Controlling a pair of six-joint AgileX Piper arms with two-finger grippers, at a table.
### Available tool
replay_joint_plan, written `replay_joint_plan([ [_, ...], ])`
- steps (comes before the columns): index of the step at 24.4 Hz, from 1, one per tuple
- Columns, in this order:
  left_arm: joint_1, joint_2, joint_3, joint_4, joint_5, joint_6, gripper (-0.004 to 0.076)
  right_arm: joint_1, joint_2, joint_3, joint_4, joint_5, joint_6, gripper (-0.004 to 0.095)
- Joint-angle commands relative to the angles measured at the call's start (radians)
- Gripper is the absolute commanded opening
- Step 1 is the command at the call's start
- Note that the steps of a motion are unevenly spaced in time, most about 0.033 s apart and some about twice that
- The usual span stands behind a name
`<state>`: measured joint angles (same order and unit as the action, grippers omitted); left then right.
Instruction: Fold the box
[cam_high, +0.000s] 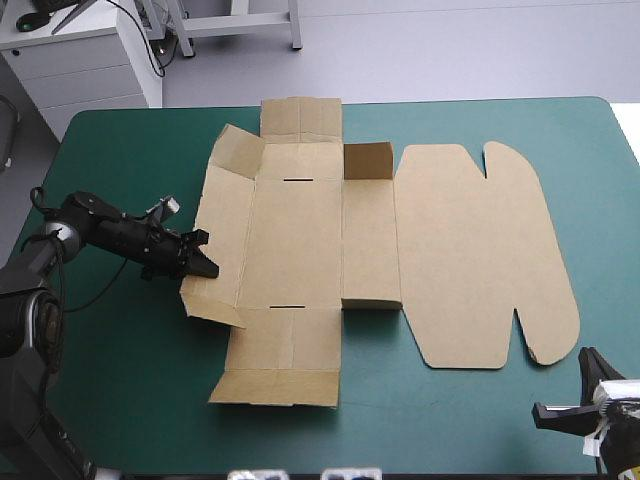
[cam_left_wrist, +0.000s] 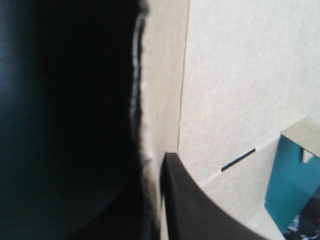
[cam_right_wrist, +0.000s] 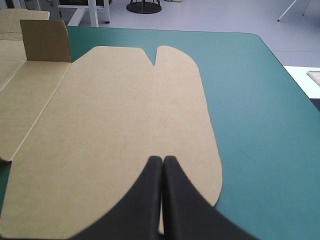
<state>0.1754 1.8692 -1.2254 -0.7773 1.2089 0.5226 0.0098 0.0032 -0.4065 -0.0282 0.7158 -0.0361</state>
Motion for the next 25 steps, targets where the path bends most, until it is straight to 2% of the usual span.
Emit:
replay_joint_plan([
  [1,-0.049,-0.056,-0.100,0.270,0.087,-0.014,-0.0008,-0.010,0.023,-0.025,0.000,-0.071,-0.005,-0.0019],
  [6,-0.203,-0.052,-0.347,0.515,0.086,-0.005,-0.0008,-0.010,0.023,-0.025,0.005,-0.069,-0.005,-0.0019],
  [11,-0.368,-0.052,-0.599,0.832,0.029,0.111,-0.0008,-0.010,0.023,-0.025,0.005,-0.069,-0.005,-0.0019],
  [17,-0.482,-0.049,-0.625,0.989,-0.097,0.294,-0.0008,-0.010,0.023,-0.025,0.005,-0.069,-0.005,-0.0019],
  [20,-0.532,-0.039,-0.620,1.035,-0.206,0.310,-0.0008,-0.010,0.023,-0.025,0.005,-0.069,-0.005,-0.0019],
  [25,-0.632,-0.019,-0.618,1.259,-0.352,0.310,-0.0008,-0.010,0.023,-0.025,0.006,-0.069,-0.007,-0.0019],
])
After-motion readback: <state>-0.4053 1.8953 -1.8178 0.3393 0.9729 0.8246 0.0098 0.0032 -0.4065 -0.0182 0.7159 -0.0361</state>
